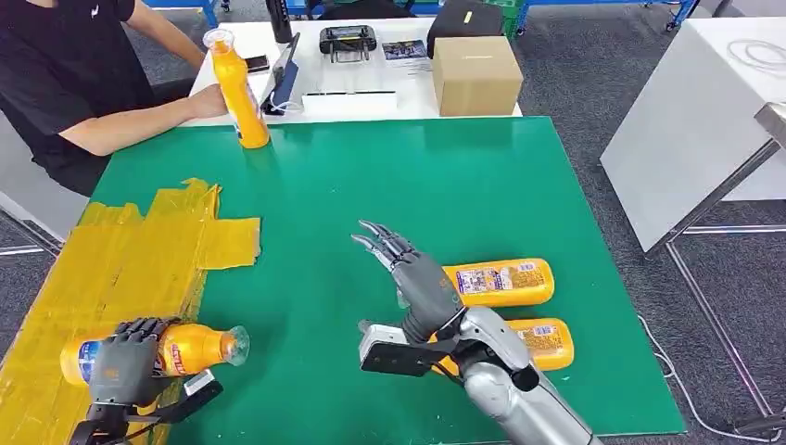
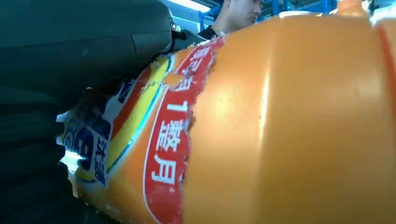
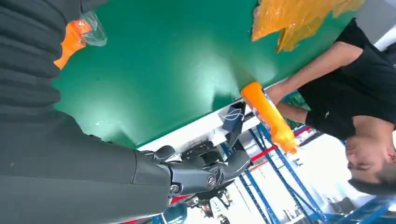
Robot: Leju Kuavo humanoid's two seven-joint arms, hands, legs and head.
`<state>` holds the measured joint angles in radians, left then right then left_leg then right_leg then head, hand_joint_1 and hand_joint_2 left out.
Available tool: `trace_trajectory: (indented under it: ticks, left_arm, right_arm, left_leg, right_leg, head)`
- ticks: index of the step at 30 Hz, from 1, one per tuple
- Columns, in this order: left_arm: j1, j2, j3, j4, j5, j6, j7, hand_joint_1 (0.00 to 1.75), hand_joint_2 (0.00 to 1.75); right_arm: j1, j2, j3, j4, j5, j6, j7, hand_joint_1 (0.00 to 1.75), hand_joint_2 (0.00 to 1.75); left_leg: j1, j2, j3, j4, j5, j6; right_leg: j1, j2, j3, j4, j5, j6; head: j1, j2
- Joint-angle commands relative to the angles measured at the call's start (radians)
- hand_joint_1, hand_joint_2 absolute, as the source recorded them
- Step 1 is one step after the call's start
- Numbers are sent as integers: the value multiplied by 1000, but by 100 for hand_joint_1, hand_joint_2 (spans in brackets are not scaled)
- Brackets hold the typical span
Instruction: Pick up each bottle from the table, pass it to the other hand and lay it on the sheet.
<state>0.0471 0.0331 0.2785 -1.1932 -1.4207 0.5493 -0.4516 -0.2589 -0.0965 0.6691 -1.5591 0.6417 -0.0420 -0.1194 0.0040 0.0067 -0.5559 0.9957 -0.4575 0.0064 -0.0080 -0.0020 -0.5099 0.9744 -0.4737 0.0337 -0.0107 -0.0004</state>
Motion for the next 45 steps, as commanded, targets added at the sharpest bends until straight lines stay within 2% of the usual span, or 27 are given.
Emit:
trace_trajectory:
  ticks: [1, 6, 11, 15, 21, 25, 28, 30, 31, 33, 34, 36, 39, 40, 45]
  left_arm:
    - [-34, 88, -71, 241, -64, -79, 38, 0, 0]
    - [11, 95, -65, 144, 26, -130, -3, 0, 0]
    - [101, 115, -42, 49, 49, -171, -30, 0, 0]
    - [119, 116, -32, 33, 53, -175, -40, 0, 0]
    - [223, 133, 22, -80, 117, -311, -119, 0, 0]
    - [248, 77, 105, -181, 200, -384, -204, 0, 0]
    - [239, 59, 117, -192, 238, -413, -224, 0, 0]
    - [233, 40, 114, -237, 405, -458, -247, 0, 0]
    - [233, 37, 85, -282, 574, -494, -247, 0, 0]
    - [217, 11, 78, -333, 749, -531, -247, 0, 0]
    - [210, -6, 73, -381, 900, -580, -247, 0, 0]
    - [197, -37, 93, -416, 1034, -652, -247, 0, 0]
    - [196, -74, 135, -461, 1153, -732, -247, 0, 0]
    - [203, -84, 137, -476, 1162, -738, -247, 0, 0]
    - [197, -87, 103, -487, 1154, -721, -247, 0, 0]
  right_arm:
    - [-70, -53, -5, 37, -34, 23, 10, 0, 175]
    - [-30, -103, -27, 25, -36, 35, 6, 0, 175]
    - [75, -174, -91, -62, -22, 8, -21, 0, 175]
    - [94, -187, -106, -80, -21, 8, -29, 0, 175]
    - [211, -260, -200, -176, -26, 2, -66, 0, 175]
    - [295, -278, -272, -231, -35, 18, -95, 0, 175]
    - [301, -273, -276, -234, -34, 22, -97, 0, 175]
    - [329, -274, -284, -248, -23, 30, -99, 0, 175]
    - [370, -275, -291, -271, -4, 34, -102, 0, 175]
    - [428, -274, -291, -294, 23, 32, -104, 0, 175]
    - [451, -278, -281, -292, 43, 29, -86, 0, 175]
    - [471, -296, -262, -279, 57, 13, -62, 0, 175]
    - [510, -318, -268, -273, 47, -7, -30, 0, 175]
    - [538, -332, -271, -279, 48, -14, -23, 0, 175]
    - [582, -428, -273, -277, 42, 1, 75, 0, 175]
  left_leg:
    - [0, 1, 3, -2, 1, 0]
    - [1, -3, 7, -2, 2, 0]
    - [2, -4, 8, -2, 1, 0]
    - [0, -3, 8, -1, 0, 0]
    - [-1, -2, 6, -1, -1, 0]
    - [-2, -4, 6, -1, -2, 0]
    - [-1, -3, 6, -1, -2, 1]
    - [-2, -3, 5, -1, -1, 0]
    - [-2, -4, 5, -1, -1, 0]
    - [-2, -8, 4, -1, 0, 1]
    - [-1, -9, 3, 0, 0, 1]
    - [0, -13, 3, 1, 0, 1]
    - [-1, -9, 1, 0, 0, 1]
    - [-2, -7, -3, 0, 0, 1]
    - [-2, -10, 0, 0, -1, 1]
  right_leg:
    - [0, 1, 3, -1, 1, -1]
    - [0, -1, 7, -2, 2, -1]
    - [2, -2, 9, -4, 1, 0]
    - [-1, -2, 9, -2, -1, 0]
    - [-1, 0, 6, -1, 0, -1]
    - [-2, -2, 7, -1, -1, 0]
    - [-1, -1, 7, -2, -1, 0]
    - [-2, -1, 5, -1, 0, 0]
    - [-2, -2, 5, -1, 0, 0]
    - [-2, -6, 5, -1, -1, 0]
    - [-2, -7, 5, -1, -1, 0]
    - [-1, -11, 4, -2, -2, 0]
    - [-1, -7, -5, -2, -1, 0]
    - [-2, -5, -2, -1, 0, 0]
    - [-3, -8, 2, -2, -2, 1]
  head:
    - [0, 0]
    - [-1, 0]
    - [0, 0]
    - [0, 0]
    - [0, 0]
    - [-1, 0]
    - [0, 0]
    - [0, 0]
    - [0, 0]
    - [0, 0]
    - [0, 0]
    - [0, 0]
    - [0, 0]
    - [-1, 0]
    - [0, 0]
